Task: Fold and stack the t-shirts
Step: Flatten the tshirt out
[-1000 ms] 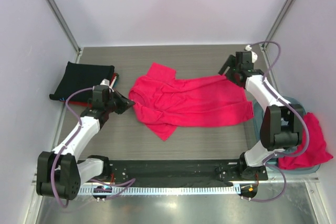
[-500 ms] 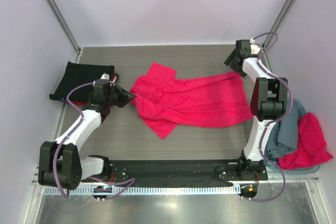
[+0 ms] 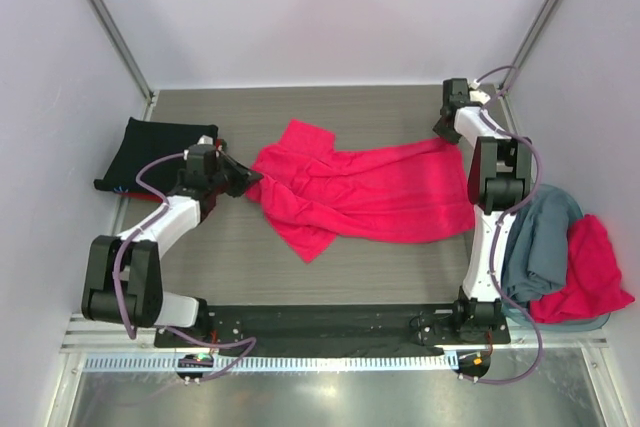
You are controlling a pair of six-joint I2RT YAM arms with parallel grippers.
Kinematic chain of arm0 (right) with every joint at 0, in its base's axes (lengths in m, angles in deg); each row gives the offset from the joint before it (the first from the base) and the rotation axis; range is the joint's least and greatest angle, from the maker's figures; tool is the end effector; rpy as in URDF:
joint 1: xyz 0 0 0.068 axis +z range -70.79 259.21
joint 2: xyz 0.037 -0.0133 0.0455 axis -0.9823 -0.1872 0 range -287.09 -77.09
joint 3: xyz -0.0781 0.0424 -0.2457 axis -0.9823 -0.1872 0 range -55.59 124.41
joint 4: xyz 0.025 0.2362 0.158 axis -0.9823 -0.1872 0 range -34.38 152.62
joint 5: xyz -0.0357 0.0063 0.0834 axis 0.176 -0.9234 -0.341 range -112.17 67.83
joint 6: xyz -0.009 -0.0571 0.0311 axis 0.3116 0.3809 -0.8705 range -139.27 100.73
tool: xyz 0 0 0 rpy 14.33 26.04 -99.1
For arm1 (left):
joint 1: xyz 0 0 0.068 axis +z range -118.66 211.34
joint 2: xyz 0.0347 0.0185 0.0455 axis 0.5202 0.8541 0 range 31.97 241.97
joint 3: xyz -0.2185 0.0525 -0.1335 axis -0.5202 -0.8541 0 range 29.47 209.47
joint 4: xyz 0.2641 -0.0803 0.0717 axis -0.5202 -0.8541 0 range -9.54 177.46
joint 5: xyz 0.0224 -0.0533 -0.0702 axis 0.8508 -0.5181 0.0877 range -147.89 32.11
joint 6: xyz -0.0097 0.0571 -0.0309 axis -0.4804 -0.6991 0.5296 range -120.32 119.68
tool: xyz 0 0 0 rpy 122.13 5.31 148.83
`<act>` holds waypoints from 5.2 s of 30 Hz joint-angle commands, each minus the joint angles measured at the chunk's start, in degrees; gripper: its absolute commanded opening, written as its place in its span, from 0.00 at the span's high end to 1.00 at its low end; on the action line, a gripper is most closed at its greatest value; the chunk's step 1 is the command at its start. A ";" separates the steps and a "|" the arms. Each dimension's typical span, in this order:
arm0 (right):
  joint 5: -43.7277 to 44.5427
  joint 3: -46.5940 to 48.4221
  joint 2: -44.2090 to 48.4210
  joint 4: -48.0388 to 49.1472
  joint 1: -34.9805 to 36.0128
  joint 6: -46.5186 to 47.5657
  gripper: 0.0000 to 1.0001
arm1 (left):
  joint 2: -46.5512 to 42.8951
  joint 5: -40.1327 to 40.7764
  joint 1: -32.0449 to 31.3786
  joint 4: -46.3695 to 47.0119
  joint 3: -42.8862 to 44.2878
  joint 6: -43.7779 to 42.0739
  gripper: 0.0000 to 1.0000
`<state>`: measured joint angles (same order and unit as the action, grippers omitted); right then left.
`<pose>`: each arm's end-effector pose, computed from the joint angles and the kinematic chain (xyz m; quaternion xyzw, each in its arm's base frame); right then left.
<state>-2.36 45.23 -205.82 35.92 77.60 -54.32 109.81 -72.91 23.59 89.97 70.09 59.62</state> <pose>0.5149 -0.0321 0.1368 0.3448 0.8744 -0.0709 0.3339 0.3154 -0.0565 0.1737 -0.3319 0.8154 -0.3524 0.3175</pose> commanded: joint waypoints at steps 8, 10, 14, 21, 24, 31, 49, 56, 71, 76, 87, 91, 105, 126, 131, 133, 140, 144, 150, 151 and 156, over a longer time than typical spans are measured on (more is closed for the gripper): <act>0.32 7.28 -3.63 0.50 -2.08 -3.36 0.99 | 8.99 -0.53 0.28 8.48 7.36 2.37 1.00; -0.30 10.18 -4.69 0.59 -2.52 -3.36 0.99 | 10.91 -0.01 0.36 8.31 9.03 1.93 1.00; -2.58 16.86 -8.28 0.94 -2.70 -3.19 0.99 | 13.91 2.01 0.28 8.48 12.11 1.41 1.00; -13.64 25.21 -12.07 10.52 -3.40 -1.69 0.95 | 22.87 1.16 1.42 4.97 23.88 -2.28 0.91; -20.93 23.39 -9.81 13.07 -3.40 -0.99 0.43 | 23.41 0.08 1.77 2.08 26.79 -6.32 0.45; -25.69 2.29 3.03 26.43 -3.32 -1.60 0.15 | 9.72 8.07 -1.03 1.73 17.04 -9.66 0.15; -28.26 -32.07 39.66 22.31 -1.91 -1.86 0.00 | -15.00 12.16 -0.34 -4.30 -3.61 -7.98 0.00; -34.31 -46.12 49.26 19.32 -3.67 -4.76 0.00 | -11.67 -1.31 -1.47 4.44 -7.84 -9.39 0.11; -29.04 -59.94 61.14 20.99 -6.48 -2.04 0.09 | -11.67 8.60 -19.31 -0.74 -10.39 -5.19 0.35; -27.91 -62.84 61.84 23.44 -6.39 -2.66 0.09 | -5.43 11.42 -23.27 -2.32 -7.40 -3.61 0.40; -25.79 -65.66 63.69 25.20 -6.39 -3.10 0.09 | 5.12 14.50 -27.32 -7.33 -0.81 -1.50 0.47; -26.40 -65.66 64.30 25.73 -6.39 -3.18 0.09 | 7.67 17.92 -28.46 -8.48 0.77 -1.15 0.53; -27.11 -67.77 67.47 28.54 -6.39 -3.36 0.08 | 11.99 29.70 -29.34 -12.17 3.41 -0.26 1.00; -21.48 -61.53 61.77 17.56 -5.78 -1.70 0.09 | -26.79 19.70 -0.89 -34.84 -0.73 -3.33 1.00; -22.37 -58.81 59.82 10.89 -3.58 -0.55 0.11 | -21.68 15.20 6.68 -35.72 2.09 -5.27 1.00; -21.31 -58.63 60.69 7.12 -0.69 -0.99 0.11 | -21.94 15.29 7.49 -34.68 2.01 -5.19 1.00; -4.62 -53.63 59.03 -8.35 15.57 -6.87 0.19 | -26.67 12.56 7.48 -27.64 -3.09 -4.66 1.00; 0.31 -52.91 57.89 -15.03 18.13 -10.65 0.25 | -30.98 13.71 7.57 -27.81 -4.32 -5.45 1.00; 0.67 -56.34 60.61 -15.67 18.22 -13.11 0.28 | -33.98 13.71 7.48 -28.78 -4.59 -6.59 1.00; -0.99 -57.04 60.70 -15.67 18.13 -13.73 0.29 | -33.90 13.19 7.48 -28.78 -4.50 -6.77 1.00; -4.69 -60.99 62.19 -14.62 18.13 -16.97 0.37 | -32.85 11.69 7.48 -28.87 -4.23 -7.21 1.00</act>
<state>-5.88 -13.94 -146.02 21.69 95.55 -67.46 76.63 -59.71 30.76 59.56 65.66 54.15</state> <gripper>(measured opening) 0.647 0.004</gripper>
